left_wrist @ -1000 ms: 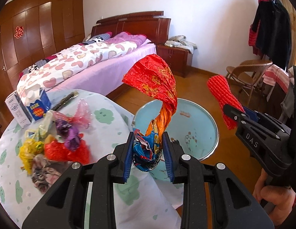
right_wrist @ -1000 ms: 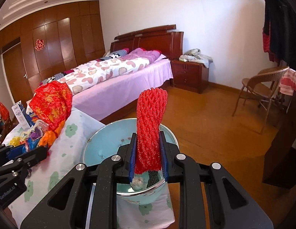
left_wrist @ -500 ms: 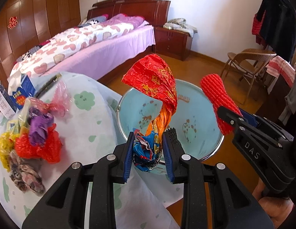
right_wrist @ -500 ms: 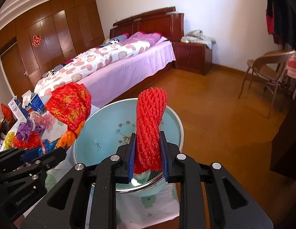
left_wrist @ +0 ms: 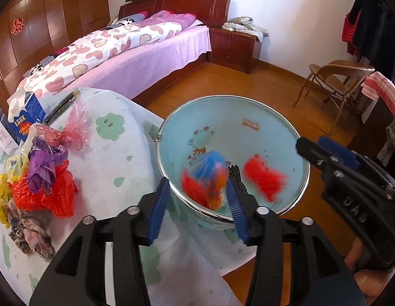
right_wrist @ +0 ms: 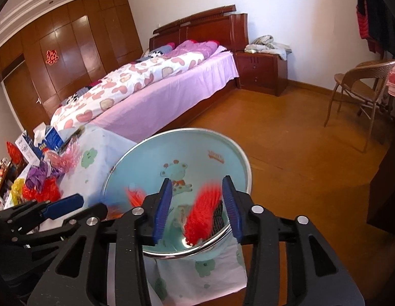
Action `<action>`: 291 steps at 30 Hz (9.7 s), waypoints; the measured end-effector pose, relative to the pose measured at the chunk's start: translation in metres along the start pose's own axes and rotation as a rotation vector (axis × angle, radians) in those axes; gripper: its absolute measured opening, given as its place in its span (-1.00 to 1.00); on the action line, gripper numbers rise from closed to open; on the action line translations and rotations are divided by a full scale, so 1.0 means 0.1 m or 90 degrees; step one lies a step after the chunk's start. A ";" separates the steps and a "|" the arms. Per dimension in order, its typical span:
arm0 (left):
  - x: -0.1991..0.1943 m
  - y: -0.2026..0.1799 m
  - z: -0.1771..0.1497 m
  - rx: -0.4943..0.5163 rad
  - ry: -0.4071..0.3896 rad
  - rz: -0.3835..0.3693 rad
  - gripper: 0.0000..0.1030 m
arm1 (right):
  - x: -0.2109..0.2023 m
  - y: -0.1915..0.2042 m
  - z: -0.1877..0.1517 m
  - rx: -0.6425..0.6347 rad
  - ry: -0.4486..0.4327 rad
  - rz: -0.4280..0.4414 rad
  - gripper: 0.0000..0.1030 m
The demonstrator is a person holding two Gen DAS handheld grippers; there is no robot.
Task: Collect trash
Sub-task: 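Carry the wrapper and red net over the wastebasket and open both tools, then move both open tools back toward the remaining trash on the table, then grasp the yellow plastic bag with the left tool while the right tool grasps the purple wrapper, then lift the yellow bag and purple wrapper toward the wastebasket, then carry both items over the blue wastebasket and open both tools, then move both open tools back toward the remaining trash on the table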
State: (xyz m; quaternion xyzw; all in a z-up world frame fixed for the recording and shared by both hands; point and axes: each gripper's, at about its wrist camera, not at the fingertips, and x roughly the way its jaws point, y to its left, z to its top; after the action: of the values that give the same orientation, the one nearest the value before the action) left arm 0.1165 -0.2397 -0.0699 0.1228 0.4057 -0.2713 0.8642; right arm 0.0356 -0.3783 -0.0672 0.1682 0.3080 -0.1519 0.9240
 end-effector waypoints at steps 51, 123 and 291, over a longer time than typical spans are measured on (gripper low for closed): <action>-1.08 1.99 -0.97 -0.245 -0.065 0.154 0.71 | -0.31 1.57 -0.25 -0.151 -0.038 0.062 0.69; -1.67 2.39 -0.77 -0.283 -0.192 0.131 -0.36 | -0.48 2.29 -0.03 -0.174 -0.009 0.340 -0.59; -0.91 2.38 -1.06 -0.253 -0.061 0.135 0.60 | -0.09 2.06 -0.56 -0.184 0.043 0.143 0.57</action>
State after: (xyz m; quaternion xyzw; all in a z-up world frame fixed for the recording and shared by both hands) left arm 0.1367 0.0354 -0.0700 -0.0208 0.3945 -0.0991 0.9133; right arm 0.0786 -0.1694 -0.0591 0.0722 0.3370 0.0042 0.9387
